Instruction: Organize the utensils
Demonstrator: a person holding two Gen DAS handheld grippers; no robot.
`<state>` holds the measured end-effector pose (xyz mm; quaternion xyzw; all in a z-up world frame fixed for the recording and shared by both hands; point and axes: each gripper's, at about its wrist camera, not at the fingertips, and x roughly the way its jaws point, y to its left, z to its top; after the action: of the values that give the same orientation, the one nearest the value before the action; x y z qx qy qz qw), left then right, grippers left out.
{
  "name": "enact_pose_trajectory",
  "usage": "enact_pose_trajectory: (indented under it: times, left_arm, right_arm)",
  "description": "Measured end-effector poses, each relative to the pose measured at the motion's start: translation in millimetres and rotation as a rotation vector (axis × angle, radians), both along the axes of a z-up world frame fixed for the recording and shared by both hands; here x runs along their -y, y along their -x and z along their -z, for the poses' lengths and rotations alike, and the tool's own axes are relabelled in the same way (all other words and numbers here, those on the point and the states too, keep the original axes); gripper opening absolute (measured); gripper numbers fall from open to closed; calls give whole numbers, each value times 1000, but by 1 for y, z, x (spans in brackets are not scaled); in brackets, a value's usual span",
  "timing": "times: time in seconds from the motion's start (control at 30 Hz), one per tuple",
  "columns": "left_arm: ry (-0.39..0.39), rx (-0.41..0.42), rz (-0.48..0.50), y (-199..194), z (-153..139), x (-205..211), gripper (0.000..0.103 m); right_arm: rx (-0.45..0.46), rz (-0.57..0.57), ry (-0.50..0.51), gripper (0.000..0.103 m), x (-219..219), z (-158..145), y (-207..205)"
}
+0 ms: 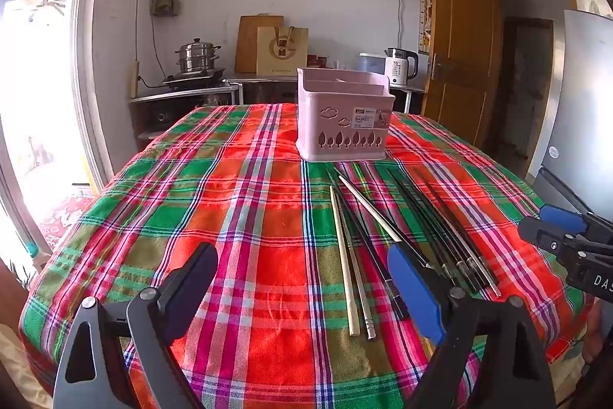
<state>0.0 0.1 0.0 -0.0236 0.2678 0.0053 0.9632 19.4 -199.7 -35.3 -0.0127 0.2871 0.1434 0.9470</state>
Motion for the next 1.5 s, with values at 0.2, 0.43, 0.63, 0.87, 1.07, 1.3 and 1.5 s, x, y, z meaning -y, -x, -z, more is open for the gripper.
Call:
enact_pose_trajectory:
  times: [0.2,0.43,0.63,0.87,1.07,1.3,1.5]
  left_arm:
    - [-10,11,-3,2,-1,4,91]
    - [5,0,8,2,-2,3,91]
    - [6,2,4,4,-1,2,91]
    - [7,1,6,4,-1,2,91]
    - [5,4,6,5,-2,2,91]
    - [5,3,8,5,-3,5,91]
    - [8,4,13,5,-4,6,91]
  right_arm:
    - [-3,-5,-1,65,-1,-1,2]
    - [11,-2,-3,65,1,-3,6]
    - [17,-1,-4,65,1,-6,6]
    - [19,-1,-5,65,2,-7,7]
    - [21,0,-5,65,1,-8,8]
    - [22,2,-4,65,1,-9,8]
    - [23,2,-5,65,1,-9,8]
